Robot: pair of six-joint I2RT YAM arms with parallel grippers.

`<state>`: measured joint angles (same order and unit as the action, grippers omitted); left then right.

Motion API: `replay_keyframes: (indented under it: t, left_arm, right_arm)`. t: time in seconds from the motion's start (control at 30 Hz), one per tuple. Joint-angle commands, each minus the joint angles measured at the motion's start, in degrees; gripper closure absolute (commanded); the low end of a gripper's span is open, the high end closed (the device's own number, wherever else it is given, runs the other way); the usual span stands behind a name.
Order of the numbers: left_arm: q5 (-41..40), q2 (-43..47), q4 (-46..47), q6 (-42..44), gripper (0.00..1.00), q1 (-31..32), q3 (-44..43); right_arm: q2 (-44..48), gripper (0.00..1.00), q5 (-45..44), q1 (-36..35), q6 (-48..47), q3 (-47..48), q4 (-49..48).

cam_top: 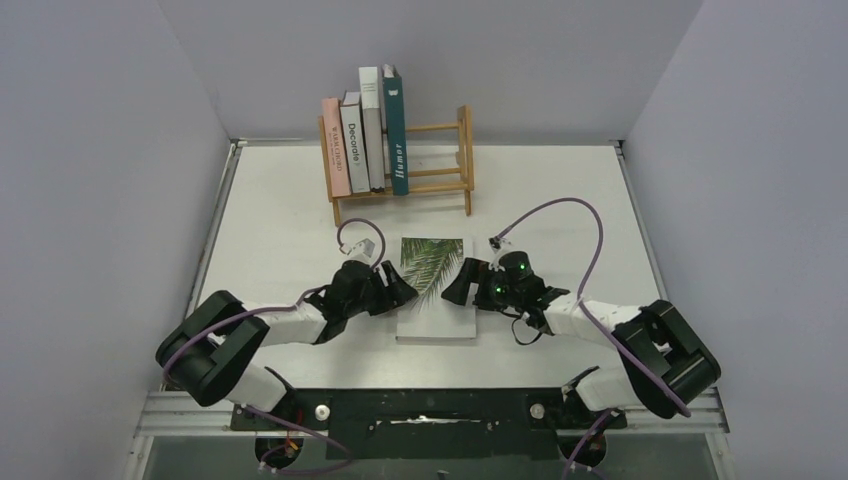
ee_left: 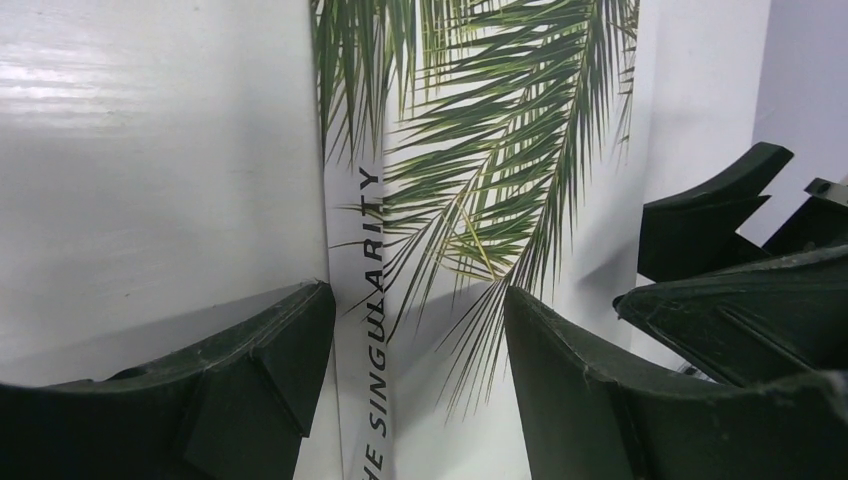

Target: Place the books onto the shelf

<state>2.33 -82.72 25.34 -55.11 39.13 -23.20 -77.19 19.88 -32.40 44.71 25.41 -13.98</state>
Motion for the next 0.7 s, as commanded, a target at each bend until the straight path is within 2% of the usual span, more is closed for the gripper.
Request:
replay_keyframes:
  t: [0.0, 0.27, 0.67]
  left_arm:
    - [3.89, -2.76, 4.25, -0.36, 0.37, -0.36, -1.39]
    - [9.70, -2.85, 10.50, -1.80, 0.39, -0.15, -1.33]
    - [7.29, 14.21, -0.34, -0.20, 0.39, 1.89, -3.73]
  right_arm:
    - [-1.45, 0.10, 1.06, -0.55, 0.59, 2.30, -5.70]
    - [-3.20, 0.12, 4.01, -0.50, 1.26, 0.81, -11.85]
    - [-7.50, 0.12, 7.68, 0.19, 2.87, 0.04, -18.87]
